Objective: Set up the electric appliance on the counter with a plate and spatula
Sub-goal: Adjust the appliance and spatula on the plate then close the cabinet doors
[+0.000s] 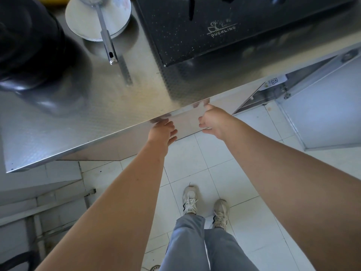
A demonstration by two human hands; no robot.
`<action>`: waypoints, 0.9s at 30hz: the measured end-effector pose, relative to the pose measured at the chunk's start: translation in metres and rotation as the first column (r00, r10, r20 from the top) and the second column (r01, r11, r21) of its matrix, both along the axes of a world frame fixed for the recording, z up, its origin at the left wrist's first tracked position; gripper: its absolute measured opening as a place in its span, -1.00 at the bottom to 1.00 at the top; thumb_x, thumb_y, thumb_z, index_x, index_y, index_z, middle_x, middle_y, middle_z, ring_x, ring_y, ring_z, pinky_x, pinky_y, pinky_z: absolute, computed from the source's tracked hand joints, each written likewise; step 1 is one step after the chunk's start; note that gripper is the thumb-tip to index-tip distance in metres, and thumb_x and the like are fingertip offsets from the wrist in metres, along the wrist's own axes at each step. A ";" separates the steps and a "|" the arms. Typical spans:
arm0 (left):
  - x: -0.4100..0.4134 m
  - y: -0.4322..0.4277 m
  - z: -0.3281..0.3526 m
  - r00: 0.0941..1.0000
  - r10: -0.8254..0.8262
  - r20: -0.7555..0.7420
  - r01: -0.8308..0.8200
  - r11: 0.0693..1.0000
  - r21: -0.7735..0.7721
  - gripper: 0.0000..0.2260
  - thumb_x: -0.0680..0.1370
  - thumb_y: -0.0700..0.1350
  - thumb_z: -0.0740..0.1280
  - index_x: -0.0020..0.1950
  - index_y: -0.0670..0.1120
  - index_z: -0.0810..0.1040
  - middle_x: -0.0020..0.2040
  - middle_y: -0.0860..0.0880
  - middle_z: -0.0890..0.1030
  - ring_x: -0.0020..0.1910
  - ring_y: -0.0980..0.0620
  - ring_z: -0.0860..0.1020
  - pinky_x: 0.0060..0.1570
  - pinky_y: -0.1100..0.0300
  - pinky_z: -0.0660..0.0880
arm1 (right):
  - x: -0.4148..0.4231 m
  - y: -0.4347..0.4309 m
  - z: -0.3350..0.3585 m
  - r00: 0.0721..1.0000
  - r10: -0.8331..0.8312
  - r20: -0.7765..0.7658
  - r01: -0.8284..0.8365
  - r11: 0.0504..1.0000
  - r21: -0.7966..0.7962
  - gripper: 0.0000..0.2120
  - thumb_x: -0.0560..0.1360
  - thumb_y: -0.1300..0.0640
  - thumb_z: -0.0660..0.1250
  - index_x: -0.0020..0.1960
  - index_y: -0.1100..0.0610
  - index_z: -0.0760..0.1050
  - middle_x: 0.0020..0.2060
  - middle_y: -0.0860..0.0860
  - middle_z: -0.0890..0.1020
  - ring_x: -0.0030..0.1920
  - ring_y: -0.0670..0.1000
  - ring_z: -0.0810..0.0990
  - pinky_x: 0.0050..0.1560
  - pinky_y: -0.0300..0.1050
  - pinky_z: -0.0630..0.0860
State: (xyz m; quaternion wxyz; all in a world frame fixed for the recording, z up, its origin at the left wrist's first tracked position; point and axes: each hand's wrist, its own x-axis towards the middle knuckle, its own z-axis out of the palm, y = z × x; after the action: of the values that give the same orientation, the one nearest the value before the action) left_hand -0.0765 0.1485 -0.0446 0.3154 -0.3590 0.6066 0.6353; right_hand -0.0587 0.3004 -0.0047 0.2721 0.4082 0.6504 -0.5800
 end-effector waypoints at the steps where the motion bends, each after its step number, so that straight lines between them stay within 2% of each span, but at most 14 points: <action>1: -0.001 0.000 0.001 1.000 -0.016 -0.004 0.016 1.000 0.001 -0.65 0.59 -0.34 0.21 0.35 -0.10 0.44 0.01 0.02 0.58 0.08 -0.04 0.57 0.12 0.11 0.51 | 0.000 0.001 0.000 1.000 -0.001 0.004 0.001 1.000 -0.006 -0.42 0.57 0.35 0.08 0.50 -0.09 0.20 0.11 0.09 0.49 0.19 0.09 0.56 0.20 -0.06 0.52; 4: -0.003 0.001 0.003 0.997 -0.072 -0.030 0.073 0.997 0.020 -0.62 0.61 -0.37 0.15 0.41 -0.13 0.39 0.32 -0.06 0.50 0.28 -0.03 0.52 0.24 0.07 0.46 | 0.007 0.007 0.005 1.000 -0.001 -0.005 0.001 1.000 -0.016 -0.42 0.57 0.36 0.09 0.51 -0.04 0.19 0.29 0.18 0.50 0.31 0.13 0.52 0.33 0.03 0.47; 7: -0.007 -0.002 0.003 0.996 -0.068 -0.058 0.069 0.997 0.024 -0.58 0.58 -0.39 0.19 0.37 -0.05 0.45 0.43 -0.01 0.42 0.24 -0.02 0.52 0.24 0.01 0.46 | 0.010 0.012 0.009 1.000 -0.016 -0.020 0.016 1.000 -0.016 -0.43 0.57 0.36 0.10 0.50 -0.03 0.22 0.33 0.17 0.49 0.33 0.13 0.51 0.34 0.04 0.46; 9: -0.007 -0.003 0.002 0.994 -0.093 -0.056 0.093 0.996 0.007 -0.60 0.58 -0.37 0.21 0.32 0.00 0.48 0.37 -0.04 0.46 0.14 -0.01 0.53 0.19 0.02 0.47 | 0.011 0.015 0.009 0.999 -0.028 -0.019 0.028 0.999 -0.020 -0.46 0.57 0.38 0.08 0.48 0.00 0.25 0.37 0.21 0.46 0.38 0.16 0.46 0.39 0.10 0.40; 11: -0.006 -0.002 0.005 0.992 -0.122 -0.041 0.120 0.992 -0.039 -0.67 0.58 -0.32 0.23 0.21 0.06 0.51 0.18 -0.06 0.49 0.06 -0.03 0.54 0.09 0.07 0.50 | 0.012 0.018 0.009 0.999 -0.035 -0.007 0.035 0.999 -0.021 -0.49 0.56 0.41 0.06 0.46 0.11 0.28 0.42 0.24 0.38 0.43 0.19 0.38 0.43 0.16 0.30; 13: -0.006 0.002 0.011 0.988 -0.151 -0.015 0.149 0.985 -0.093 -0.74 0.58 -0.27 0.24 0.15 0.04 0.50 0.08 -0.05 0.47 0.02 -0.07 0.55 0.00 0.10 0.51 | 0.014 0.019 0.010 0.998 -0.057 -0.004 0.057 0.998 -0.023 -0.50 0.56 0.42 0.06 0.47 0.16 0.26 0.42 0.23 0.39 0.42 0.16 0.40 0.43 0.14 0.31; 15: -0.004 0.009 0.022 0.978 -0.209 0.015 0.209 0.971 -0.118 -0.73 0.58 -0.23 0.26 0.26 -0.07 0.49 0.08 -0.07 0.47 0.01 -0.08 0.56 -0.02 0.10 0.51 | 0.017 0.018 0.014 0.997 -0.071 -0.016 0.070 0.997 -0.020 -0.47 0.57 0.38 0.11 0.49 0.07 0.26 0.35 0.17 0.48 0.34 0.10 0.49 0.40 0.06 0.39; 17: -0.001 0.022 0.034 0.962 -0.274 0.015 0.274 0.954 -0.123 -0.68 0.57 -0.21 0.28 0.32 -0.05 0.44 0.02 -0.07 0.51 0.00 -0.10 0.57 -0.02 0.08 0.53 | 0.021 0.019 0.022 0.998 -0.053 -0.039 0.053 0.999 0.006 -0.46 0.56 0.34 0.17 0.50 0.04 0.25 0.31 0.12 0.48 0.28 0.10 0.51 0.33 -0.02 0.46; 19: 0.003 0.036 0.044 0.939 -0.343 -0.010 0.339 0.933 -0.123 -0.71 0.55 -0.19 0.31 0.26 0.02 0.44 -0.04 -0.07 0.52 -0.01 -0.12 0.58 -0.01 0.05 0.54 | 0.027 0.023 0.032 0.998 -0.030 -0.057 0.032 0.999 0.035 -0.48 0.56 0.31 0.20 0.49 0.06 0.27 0.37 0.12 0.44 0.31 0.13 0.47 0.27 -0.07 0.48; 22: 0.008 0.061 0.060 0.893 -0.450 -0.025 0.443 0.886 -0.134 -0.91 0.56 -0.15 0.32 0.05 -0.06 0.49 0.02 -0.10 0.53 -0.01 -0.12 0.57 0.05 0.02 0.54 | 0.041 0.043 0.046 0.998 -0.012 -0.066 0.018 0.996 0.083 -0.54 0.58 0.31 0.19 0.46 0.12 0.31 0.35 0.15 0.45 0.31 0.16 0.48 0.23 -0.11 0.49; 24: 0.009 0.083 0.070 0.858 -0.513 -0.035 0.504 0.852 -0.142 -0.87 0.57 -0.15 0.30 0.10 -0.13 0.51 0.05 -0.11 0.53 -0.01 -0.11 0.56 0.09 0.01 0.53 | 0.054 0.066 0.053 0.998 -0.014 -0.060 0.021 0.993 0.114 -0.68 0.58 0.34 0.15 0.31 0.18 0.42 0.19 0.21 0.49 0.17 0.18 0.52 0.23 -0.09 0.48; 25: 0.010 0.099 0.076 0.839 -0.542 -0.040 0.532 0.833 -0.150 -0.84 0.58 -0.16 0.28 0.14 -0.15 0.51 0.05 -0.10 0.53 -0.01 -0.10 0.56 0.10 0.01 0.53 | 0.064 0.083 0.057 0.996 -0.046 -0.071 0.055 0.991 0.120 -0.76 0.57 0.34 0.16 0.19 0.15 0.43 0.10 0.18 0.47 0.07 0.16 0.50 0.18 -0.08 0.48; 27: 0.014 0.127 0.088 0.802 -0.595 -0.049 0.581 0.797 -0.166 -0.85 0.59 -0.17 0.26 0.14 -0.15 0.48 0.05 -0.10 0.53 0.00 -0.09 0.56 0.06 0.03 0.54 | 0.083 0.114 0.060 0.986 -0.125 -0.109 0.138 0.982 0.126 -0.79 0.54 0.33 0.21 0.09 0.07 0.38 0.05 0.10 0.45 0.01 0.11 0.45 0.18 0.01 0.48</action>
State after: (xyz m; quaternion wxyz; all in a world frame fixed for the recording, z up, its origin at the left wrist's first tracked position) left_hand -0.0621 0.2754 0.0434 0.4402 -0.1429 0.7467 0.4778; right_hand 0.0241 0.4141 0.0557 0.1724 0.4379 0.6720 -0.5718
